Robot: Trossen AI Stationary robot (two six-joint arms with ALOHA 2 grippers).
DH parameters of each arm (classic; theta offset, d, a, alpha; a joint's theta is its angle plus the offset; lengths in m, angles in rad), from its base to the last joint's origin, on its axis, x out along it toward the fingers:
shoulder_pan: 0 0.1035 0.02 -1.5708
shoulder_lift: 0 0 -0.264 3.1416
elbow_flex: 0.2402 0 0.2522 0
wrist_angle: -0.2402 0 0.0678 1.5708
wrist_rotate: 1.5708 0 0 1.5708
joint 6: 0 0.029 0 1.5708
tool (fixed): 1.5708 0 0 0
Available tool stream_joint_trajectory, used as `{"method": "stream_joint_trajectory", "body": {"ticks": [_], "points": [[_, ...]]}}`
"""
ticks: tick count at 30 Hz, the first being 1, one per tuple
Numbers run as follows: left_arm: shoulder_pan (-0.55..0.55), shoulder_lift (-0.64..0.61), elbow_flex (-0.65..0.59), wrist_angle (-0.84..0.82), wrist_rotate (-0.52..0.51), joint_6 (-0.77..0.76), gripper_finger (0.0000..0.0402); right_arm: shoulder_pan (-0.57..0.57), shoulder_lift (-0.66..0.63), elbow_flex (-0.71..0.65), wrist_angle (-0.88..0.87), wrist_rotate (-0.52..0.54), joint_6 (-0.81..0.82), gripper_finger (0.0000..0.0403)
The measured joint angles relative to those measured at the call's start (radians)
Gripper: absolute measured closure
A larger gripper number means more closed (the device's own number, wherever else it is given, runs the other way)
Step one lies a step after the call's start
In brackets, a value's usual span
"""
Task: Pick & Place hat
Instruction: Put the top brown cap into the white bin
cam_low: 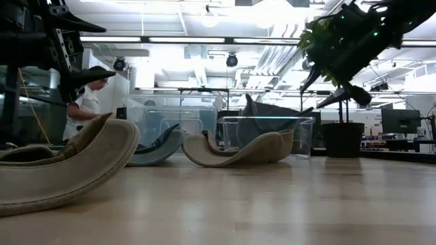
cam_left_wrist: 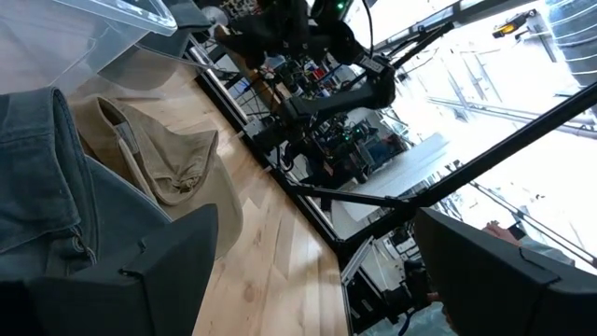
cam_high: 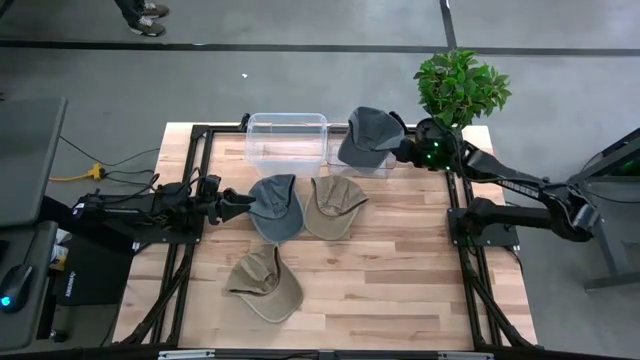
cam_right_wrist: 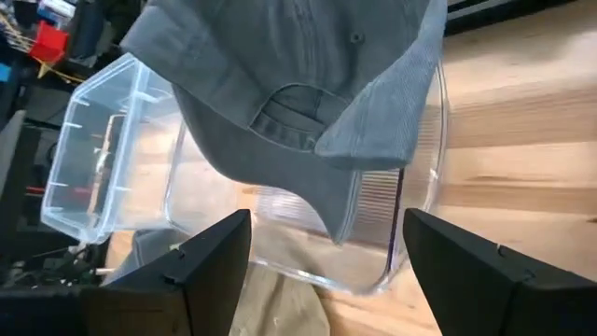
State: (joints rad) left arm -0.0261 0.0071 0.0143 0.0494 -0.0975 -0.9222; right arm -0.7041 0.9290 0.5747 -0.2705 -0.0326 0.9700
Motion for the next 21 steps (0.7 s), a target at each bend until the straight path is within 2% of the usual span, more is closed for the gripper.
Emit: {"method": "stream_joint_trajectory", "body": {"ticks": [5,10,21], "points": [[0.0,0.0,0.0,0.0,0.0,0.0,0.0062,0.004,-0.044,0.0,-0.09,-0.005,0.017,0.0128],[0.0,0.0,0.0,0.0,-0.003,0.0,0.0062,0.065,-0.066,0.0,-0.162,-0.011,0.017,0.0128],[0.0,0.0,0.0,0.0,-0.002,0.0,0.0062,0.199,-0.074,0.0,-0.189,-0.018,0.047,0.0128]]}}
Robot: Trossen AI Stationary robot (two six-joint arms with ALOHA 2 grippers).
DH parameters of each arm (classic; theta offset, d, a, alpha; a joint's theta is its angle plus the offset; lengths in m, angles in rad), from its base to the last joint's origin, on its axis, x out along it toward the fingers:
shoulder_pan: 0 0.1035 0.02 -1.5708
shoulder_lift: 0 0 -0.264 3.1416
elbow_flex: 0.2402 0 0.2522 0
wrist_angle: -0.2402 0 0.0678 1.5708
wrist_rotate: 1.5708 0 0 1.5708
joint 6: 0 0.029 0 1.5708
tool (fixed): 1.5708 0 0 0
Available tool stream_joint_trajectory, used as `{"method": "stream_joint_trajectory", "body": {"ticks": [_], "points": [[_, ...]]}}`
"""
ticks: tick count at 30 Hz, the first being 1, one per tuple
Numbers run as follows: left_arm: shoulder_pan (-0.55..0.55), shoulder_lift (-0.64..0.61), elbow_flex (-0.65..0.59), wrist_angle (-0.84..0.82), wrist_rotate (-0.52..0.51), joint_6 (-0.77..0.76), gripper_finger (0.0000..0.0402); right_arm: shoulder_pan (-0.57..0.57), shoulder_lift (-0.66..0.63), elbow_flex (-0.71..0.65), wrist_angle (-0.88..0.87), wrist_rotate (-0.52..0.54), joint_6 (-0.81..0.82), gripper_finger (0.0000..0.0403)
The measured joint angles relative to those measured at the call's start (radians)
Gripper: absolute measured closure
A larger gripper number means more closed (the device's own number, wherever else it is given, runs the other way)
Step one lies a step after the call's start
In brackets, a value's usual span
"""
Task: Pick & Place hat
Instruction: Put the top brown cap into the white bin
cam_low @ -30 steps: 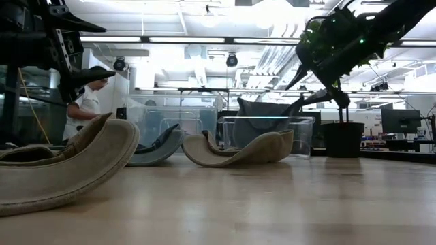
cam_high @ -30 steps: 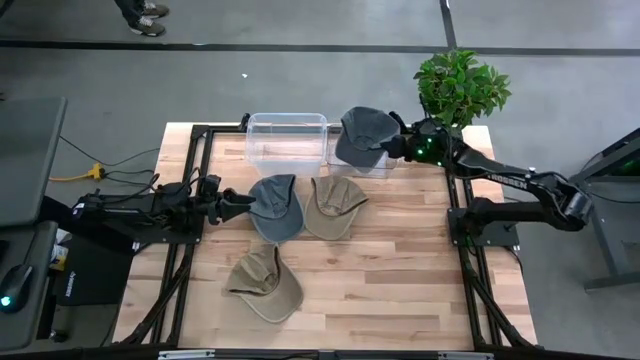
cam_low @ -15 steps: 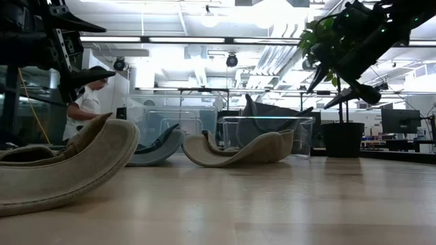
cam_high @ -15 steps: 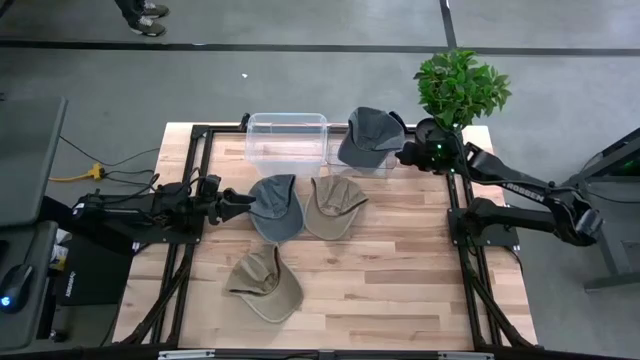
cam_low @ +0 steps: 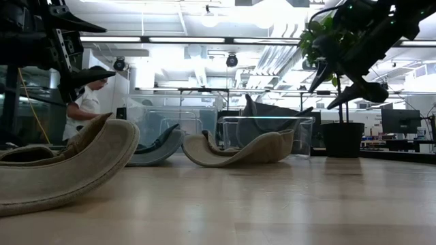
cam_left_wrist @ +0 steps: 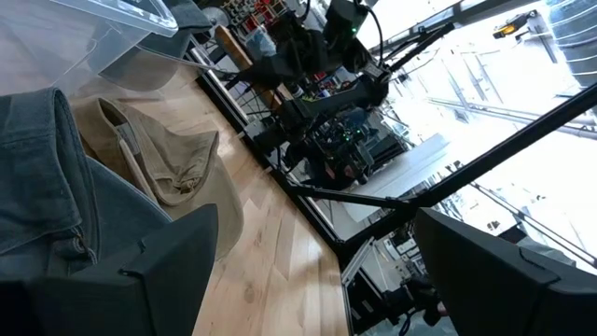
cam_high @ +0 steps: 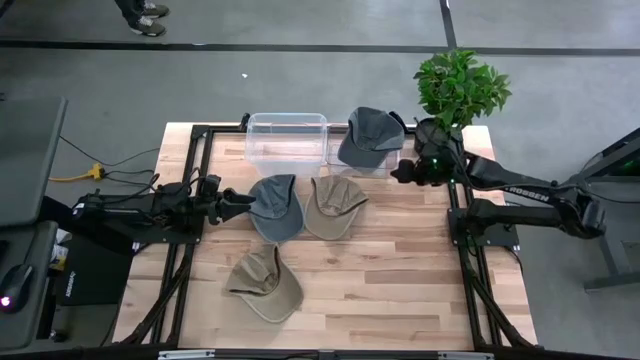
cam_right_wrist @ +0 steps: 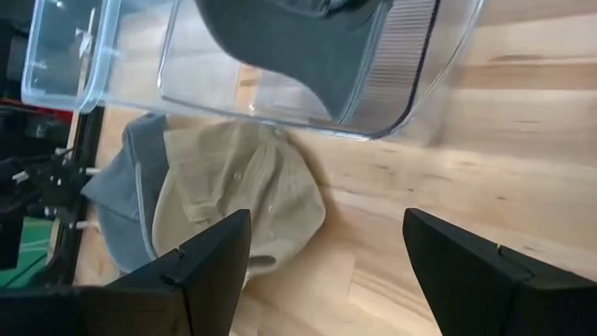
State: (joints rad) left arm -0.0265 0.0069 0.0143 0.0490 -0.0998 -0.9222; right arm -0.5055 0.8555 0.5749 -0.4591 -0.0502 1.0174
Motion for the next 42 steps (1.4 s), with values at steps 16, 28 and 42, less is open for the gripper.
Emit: {"method": "stream_joint_trajectory", "body": {"ticks": [16,28,42], "points": [[0.0,0.0,0.0,0.0,0.004,0.0,0.0062,0.19,0.006,0.0,0.044,-0.012,-0.393,0.0128],[0.0,0.0,0.0,0.0,0.003,0.0,0.0062,0.418,0.1,0.0,0.122,0.037,-0.9,0.0128],[0.0,0.0,0.0,0.0,0.003,0.0,0.0062,0.503,0.304,0.062,0.23,0.127,-1.321,0.0128]]}}
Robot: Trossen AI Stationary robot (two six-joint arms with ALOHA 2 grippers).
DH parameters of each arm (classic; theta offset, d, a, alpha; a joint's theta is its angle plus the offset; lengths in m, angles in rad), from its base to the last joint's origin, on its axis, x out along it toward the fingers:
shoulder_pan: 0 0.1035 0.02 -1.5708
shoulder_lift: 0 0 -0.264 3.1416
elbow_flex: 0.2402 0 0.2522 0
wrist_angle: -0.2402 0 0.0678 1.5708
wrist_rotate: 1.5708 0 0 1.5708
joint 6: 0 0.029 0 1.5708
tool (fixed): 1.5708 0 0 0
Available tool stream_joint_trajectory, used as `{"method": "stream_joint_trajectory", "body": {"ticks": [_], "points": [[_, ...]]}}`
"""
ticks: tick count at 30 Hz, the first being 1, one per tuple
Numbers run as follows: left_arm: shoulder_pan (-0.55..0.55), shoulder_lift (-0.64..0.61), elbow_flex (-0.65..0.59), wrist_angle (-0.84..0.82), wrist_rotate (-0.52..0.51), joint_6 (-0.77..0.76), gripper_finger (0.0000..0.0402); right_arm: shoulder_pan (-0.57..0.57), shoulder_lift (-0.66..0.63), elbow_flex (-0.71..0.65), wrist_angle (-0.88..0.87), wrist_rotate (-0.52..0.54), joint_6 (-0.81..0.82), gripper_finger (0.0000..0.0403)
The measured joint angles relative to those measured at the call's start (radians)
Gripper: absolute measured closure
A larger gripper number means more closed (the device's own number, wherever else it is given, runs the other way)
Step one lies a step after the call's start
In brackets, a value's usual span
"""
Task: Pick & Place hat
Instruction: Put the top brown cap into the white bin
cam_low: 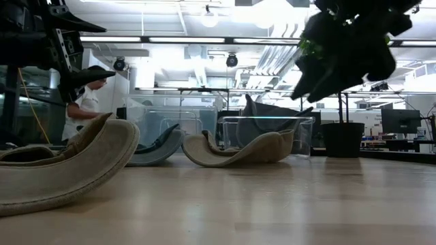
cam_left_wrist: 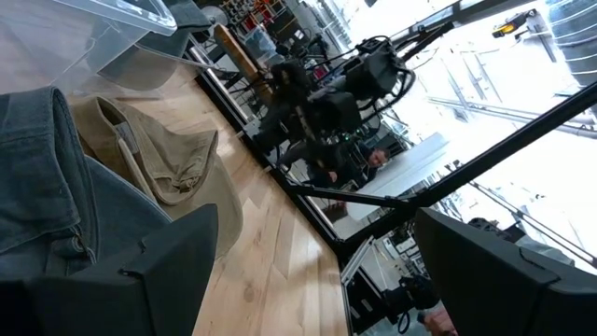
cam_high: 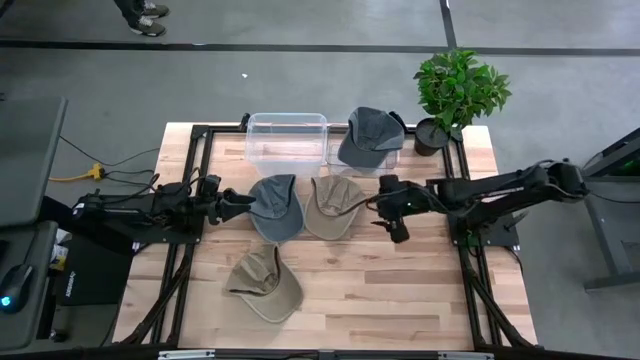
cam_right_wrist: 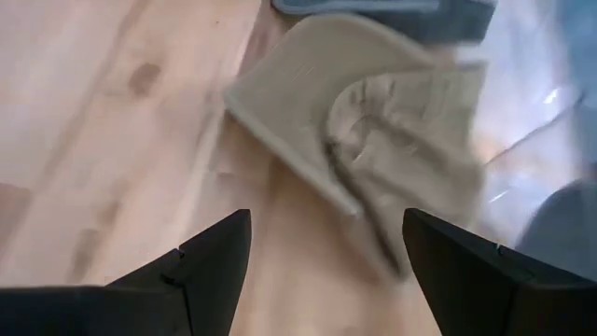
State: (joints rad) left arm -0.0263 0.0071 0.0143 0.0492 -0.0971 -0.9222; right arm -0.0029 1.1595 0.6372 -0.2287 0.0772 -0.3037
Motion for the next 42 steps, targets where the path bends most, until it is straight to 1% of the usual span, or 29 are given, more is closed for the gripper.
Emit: {"method": "stream_joint_trajectory", "body": {"ticks": [5,7,9,12,19,21,23,26,30,32,37,42], "points": [[0.0,0.0,0.0,0.0,0.0,0.0,0.0062,-0.003,0.037,0.077,-0.034,0.069,-0.206,0.0128],[0.0,0.0,0.0,0.0,0.0,0.0,0.0062,-0.006,0.048,0.101,-0.036,0.072,-0.283,0.0128],[0.0,0.0,0.0,0.0,-0.003,0.0,0.0062,-0.016,0.061,0.12,-0.039,0.041,-0.346,0.0128],[0.0,0.0,0.0,0.0,-0.003,0.0,0.0062,-0.033,0.083,0.121,-0.06,-0.016,-0.383,0.0128],[0.0,0.0,0.0,0.0,-0.003,0.0,0.0062,-0.043,0.128,0.118,-0.088,-0.038,-0.53,0.0128],[0.0,0.0,0.0,0.0,-0.003,0.0,0.0062,-0.044,0.147,0.118,-0.089,-0.064,-0.544,0.0128],[0.0,0.0,0.0,0.0,-0.003,0.0,0.0062,-0.043,0.179,0.118,-0.085,-0.064,-0.557,0.0128],[0.0,0.0,0.0,0.0,-0.003,0.0,0.0062,-0.05,0.242,0.117,-0.036,-0.013,-0.577,0.0128],[0.0,0.0,0.0,0.0,-0.002,0.0,0.0062,-0.071,0.316,0.117,0.047,0.065,-0.566,0.0128],[0.0,0.0,0.0,0.0,-0.002,0.0,0.0062,-0.082,0.338,0.117,0.062,0.089,-0.55,0.0128],[0.0,0.0,0.0,0.0,-0.002,0.0,0.0062,-0.097,0.388,0.117,0.066,0.065,-0.536,0.0128],[0.0,0.0,0.0,0.0,0.001,0.0,0.0062,-0.104,0.44,0.117,0.108,0.063,-0.535,0.0128]]}}
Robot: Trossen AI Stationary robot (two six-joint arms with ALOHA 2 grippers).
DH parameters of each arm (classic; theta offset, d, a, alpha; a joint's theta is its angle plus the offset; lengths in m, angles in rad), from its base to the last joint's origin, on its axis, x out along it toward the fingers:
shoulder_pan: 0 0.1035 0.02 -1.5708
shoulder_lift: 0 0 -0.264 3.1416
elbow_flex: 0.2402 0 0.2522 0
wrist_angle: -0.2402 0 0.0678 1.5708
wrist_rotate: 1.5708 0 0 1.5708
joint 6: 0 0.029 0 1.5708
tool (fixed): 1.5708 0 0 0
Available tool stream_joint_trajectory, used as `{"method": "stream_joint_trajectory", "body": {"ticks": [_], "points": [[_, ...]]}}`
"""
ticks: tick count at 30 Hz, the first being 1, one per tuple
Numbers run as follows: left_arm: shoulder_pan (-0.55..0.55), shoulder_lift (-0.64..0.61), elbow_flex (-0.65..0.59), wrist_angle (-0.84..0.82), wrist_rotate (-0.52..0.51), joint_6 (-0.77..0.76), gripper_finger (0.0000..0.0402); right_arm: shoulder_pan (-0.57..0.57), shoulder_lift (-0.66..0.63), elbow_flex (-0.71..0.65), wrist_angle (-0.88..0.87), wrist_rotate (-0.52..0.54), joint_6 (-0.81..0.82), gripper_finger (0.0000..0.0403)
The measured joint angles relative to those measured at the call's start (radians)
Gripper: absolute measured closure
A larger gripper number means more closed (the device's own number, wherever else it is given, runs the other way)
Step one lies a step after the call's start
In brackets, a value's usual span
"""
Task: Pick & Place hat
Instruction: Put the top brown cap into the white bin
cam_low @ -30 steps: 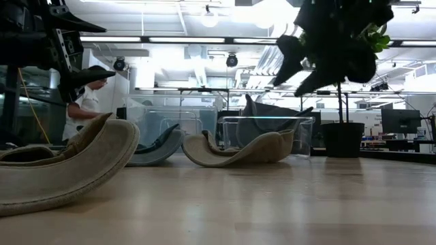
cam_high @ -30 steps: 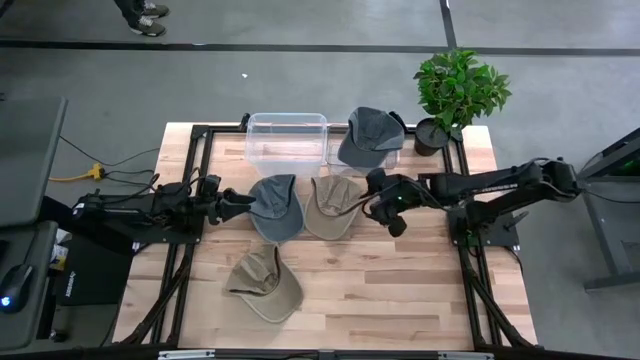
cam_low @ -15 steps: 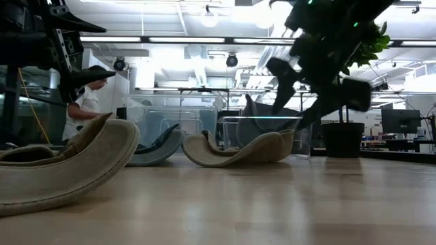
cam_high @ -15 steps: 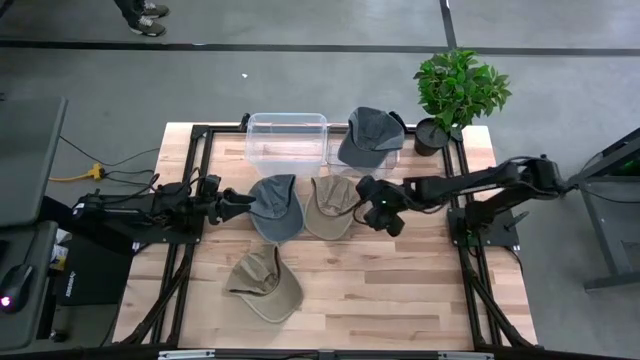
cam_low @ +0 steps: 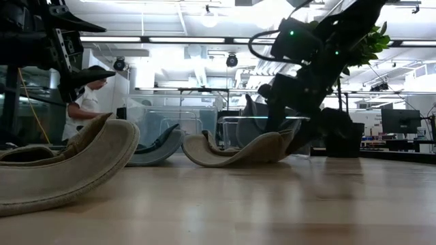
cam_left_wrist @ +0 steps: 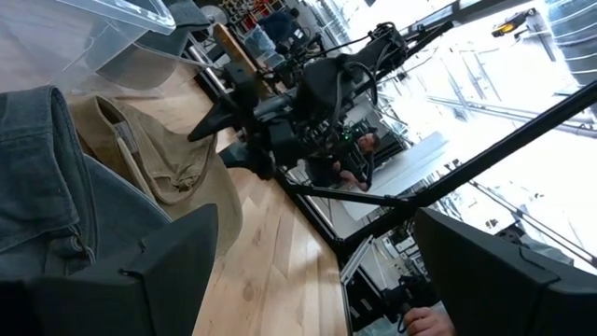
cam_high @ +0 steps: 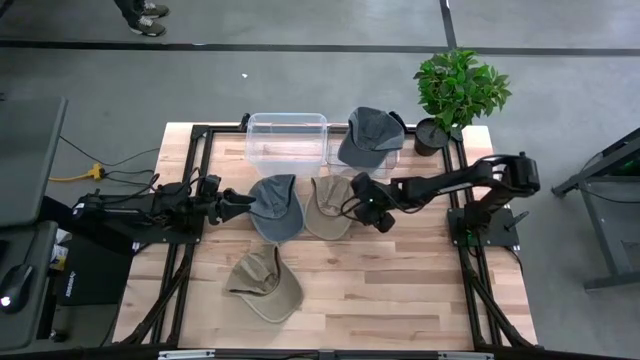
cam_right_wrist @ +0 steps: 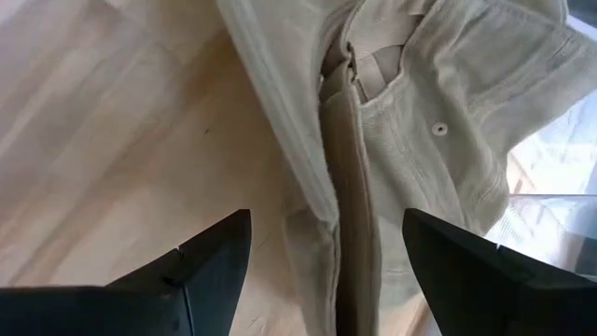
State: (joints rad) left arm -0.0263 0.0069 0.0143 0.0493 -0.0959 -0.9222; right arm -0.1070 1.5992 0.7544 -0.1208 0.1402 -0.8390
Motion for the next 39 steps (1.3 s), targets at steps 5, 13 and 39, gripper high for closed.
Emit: {"method": "stream_joint_trajectory", "body": {"ticks": [5,13,39], "points": [[0.0,0.0,0.0,0.0,0.0,0.0,0.0062,0.0,0.026,0.0,0.046,-0.007,0.001,0.0128],[0.0,0.0,0.0,0.0,0.0,0.0,0.0062,0.0,0.045,0.0,0.09,-0.023,0.015,0.0128],[0.0,0.0,0.0,0.0,-0.002,0.0,0.0062,0.02,0.007,0.0,0.089,0.1,0.186,0.0387]]}}
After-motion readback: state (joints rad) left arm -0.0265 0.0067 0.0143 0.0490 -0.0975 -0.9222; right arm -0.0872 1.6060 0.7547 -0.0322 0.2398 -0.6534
